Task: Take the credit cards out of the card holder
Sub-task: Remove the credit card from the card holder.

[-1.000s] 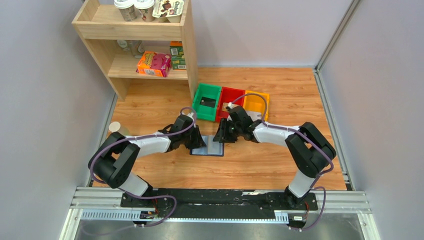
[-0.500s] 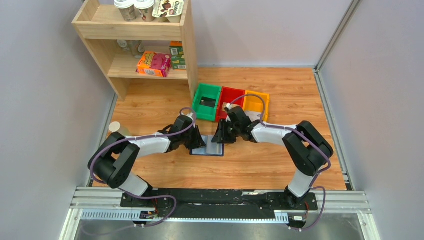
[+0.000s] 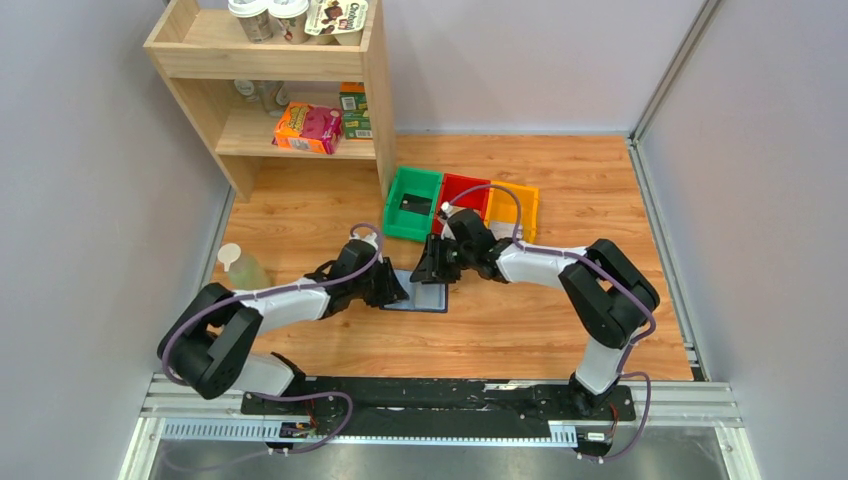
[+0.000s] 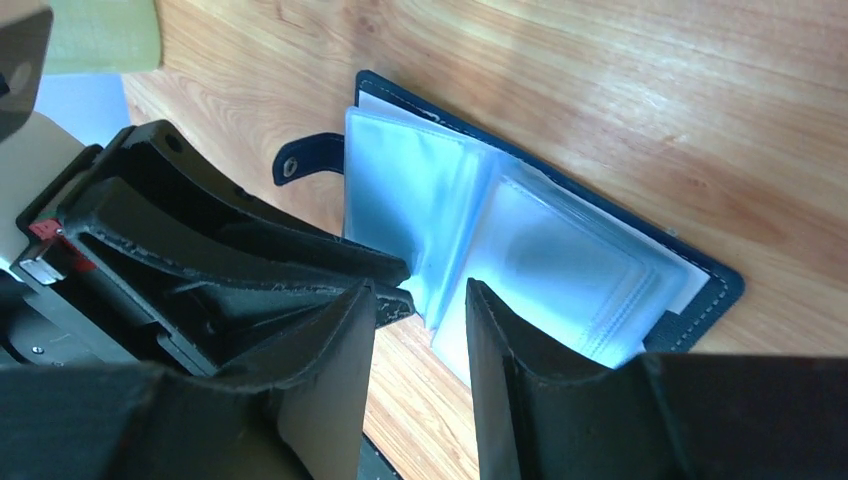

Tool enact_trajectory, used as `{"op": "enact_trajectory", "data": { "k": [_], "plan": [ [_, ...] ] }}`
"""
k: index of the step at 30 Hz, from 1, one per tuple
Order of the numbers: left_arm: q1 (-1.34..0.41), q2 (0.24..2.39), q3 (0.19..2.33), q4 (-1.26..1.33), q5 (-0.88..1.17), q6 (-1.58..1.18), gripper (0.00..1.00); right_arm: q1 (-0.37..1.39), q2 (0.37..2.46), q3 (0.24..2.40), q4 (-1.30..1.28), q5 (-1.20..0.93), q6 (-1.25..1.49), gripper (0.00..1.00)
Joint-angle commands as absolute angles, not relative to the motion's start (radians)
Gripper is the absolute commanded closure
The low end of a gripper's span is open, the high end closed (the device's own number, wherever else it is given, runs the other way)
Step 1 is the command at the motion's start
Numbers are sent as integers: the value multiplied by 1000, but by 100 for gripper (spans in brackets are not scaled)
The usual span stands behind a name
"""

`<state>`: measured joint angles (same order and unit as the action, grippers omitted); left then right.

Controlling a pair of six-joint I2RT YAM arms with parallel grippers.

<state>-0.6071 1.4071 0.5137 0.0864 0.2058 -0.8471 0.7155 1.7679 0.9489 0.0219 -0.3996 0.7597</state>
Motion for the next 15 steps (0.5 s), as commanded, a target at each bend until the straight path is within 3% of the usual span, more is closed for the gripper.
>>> {"op": "enact_trajectory", "data": {
  "k": [1, 7, 15],
  "plan": [
    [-609, 1286, 494, 51, 170, -859, 68, 724, 1787, 1003, 66, -426, 761, 59],
    [-609, 1195, 520, -66, 135, -812, 61, 726, 1734, 1011, -39, -327, 709, 54],
    [-609, 1244, 560, -172, 3, -712, 56, 726, 1680, 1008, -183, -158, 666, 47]
  ]
}}
